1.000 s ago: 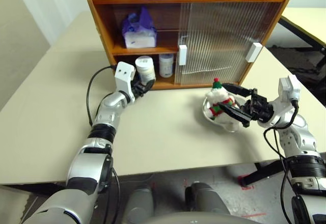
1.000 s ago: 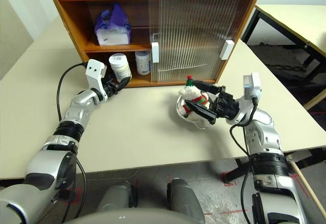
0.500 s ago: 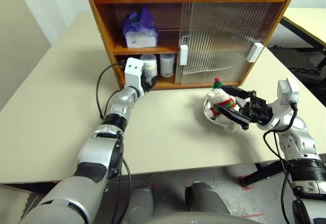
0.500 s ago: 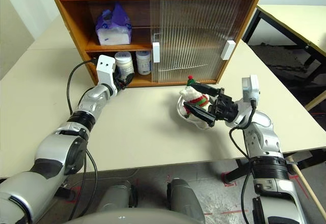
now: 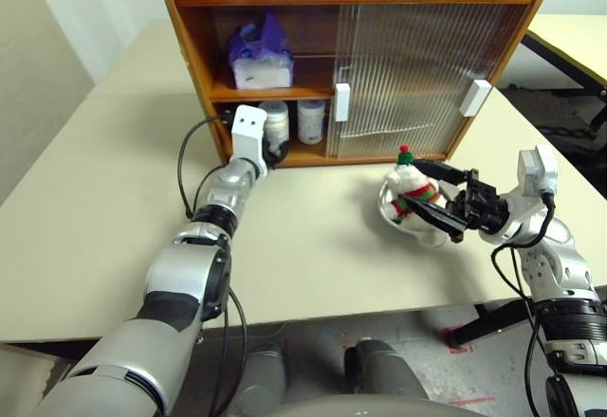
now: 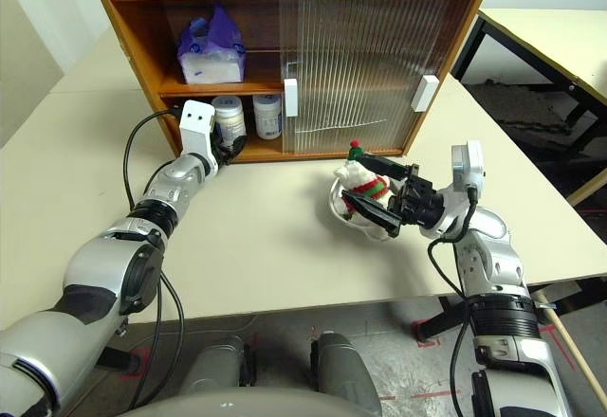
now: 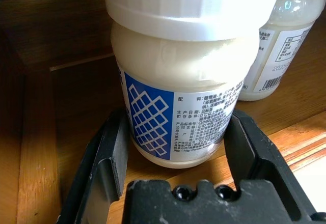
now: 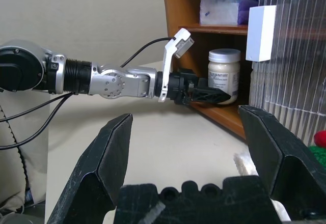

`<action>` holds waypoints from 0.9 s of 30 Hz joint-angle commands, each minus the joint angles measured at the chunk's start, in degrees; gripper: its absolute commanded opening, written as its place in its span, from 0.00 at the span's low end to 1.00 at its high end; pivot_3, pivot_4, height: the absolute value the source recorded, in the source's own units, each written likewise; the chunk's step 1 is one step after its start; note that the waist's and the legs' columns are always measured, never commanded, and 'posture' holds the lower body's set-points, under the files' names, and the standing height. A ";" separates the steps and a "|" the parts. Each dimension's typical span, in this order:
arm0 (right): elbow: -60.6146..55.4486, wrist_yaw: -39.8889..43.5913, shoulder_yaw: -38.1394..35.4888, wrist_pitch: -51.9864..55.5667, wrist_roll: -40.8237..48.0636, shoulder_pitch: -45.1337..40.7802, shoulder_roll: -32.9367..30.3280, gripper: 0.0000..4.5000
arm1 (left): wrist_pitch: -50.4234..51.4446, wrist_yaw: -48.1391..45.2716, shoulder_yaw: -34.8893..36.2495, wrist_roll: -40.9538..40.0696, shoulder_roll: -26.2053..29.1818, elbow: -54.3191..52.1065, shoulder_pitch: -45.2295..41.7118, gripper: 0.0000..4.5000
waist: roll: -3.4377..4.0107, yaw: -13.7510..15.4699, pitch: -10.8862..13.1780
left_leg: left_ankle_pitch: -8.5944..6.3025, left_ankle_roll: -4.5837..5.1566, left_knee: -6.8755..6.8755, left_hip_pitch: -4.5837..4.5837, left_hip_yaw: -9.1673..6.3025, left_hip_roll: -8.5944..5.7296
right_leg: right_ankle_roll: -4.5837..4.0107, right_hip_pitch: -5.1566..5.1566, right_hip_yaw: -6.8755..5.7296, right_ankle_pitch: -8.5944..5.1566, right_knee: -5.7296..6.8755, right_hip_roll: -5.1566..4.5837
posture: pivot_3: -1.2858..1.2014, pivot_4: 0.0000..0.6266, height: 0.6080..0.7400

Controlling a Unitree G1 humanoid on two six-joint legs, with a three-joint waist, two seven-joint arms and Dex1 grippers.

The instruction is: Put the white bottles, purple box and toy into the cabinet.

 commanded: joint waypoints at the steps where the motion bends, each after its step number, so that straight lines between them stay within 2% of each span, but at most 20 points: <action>1: -0.39 0.00 -0.15 0.12 -0.07 0.28 -0.49 1.00 | -0.13 0.08 0.46 0.59 -0.21 0.26 -0.97 0.75 | -0.02 -0.02 0.01 | 0.00 0.00 0.00 0.00 0.00 0.00 | 0.00 0.00 0.00 0.00 0.00 0.00 | 0.54 0.00 1.00; 4: -0.07 0.11 -0.01 0.06 -0.24 0.13 -0.58 1.00 | 0.06 -0.14 0.40 0.64 -0.12 0.33 -0.65 0.98 | -0.02 0.00 0.01 | 0.00 0.00 0.00 0.01 0.00 0.00 | 0.00 0.00 0.00 0.00 0.01 0.00 | 0.54 0.00 1.00; 5: 0.01 0.20 0.02 0.04 -0.27 0.11 -0.64 1.00 | 0.04 -0.19 0.40 0.65 -0.10 0.31 -0.58 0.99 | -0.02 0.00 0.01 | 0.00 0.00 0.00 0.02 0.00 0.00 | 0.00 0.00 0.00 0.00 0.01 0.00 | 0.54 0.00 1.00; 17: 0.28 0.53 0.22 -0.23 -0.48 0.33 -0.57 1.00 | -0.56 -3.36 -0.24 0.29 -0.14 -4.79 4.04 0.99 | -0.01 -0.02 0.00 | 0.00 0.00 0.00 0.03 0.00 -0.01 | -0.01 0.00 0.01 0.00 0.02 0.00 | 0.54 0.00 1.00; 21: -0.05 0.45 0.21 -0.35 -0.45 0.89 -0.44 1.00 | -0.06 -5.38 -2.44 1.21 0.55 -15.95 10.12 0.99 | -0.01 0.01 0.00 | 0.00 0.00 0.00 0.03 0.01 0.00 | -0.02 0.00 0.03 0.01 0.02 0.00 | 0.54 0.00 1.00; 27: 0.82 0.39 0.10 -0.70 -0.50 0.68 -0.23 1.00 | 9.81 -10.31 -5.10 -0.55 2.08 -40.22 21.37 0.99 | 0.00 0.01 -0.01 | 0.00 0.00 0.00 0.07 0.03 0.06 | -0.10 0.01 0.06 0.06 0.04 -0.02 | 0.55 0.00 1.00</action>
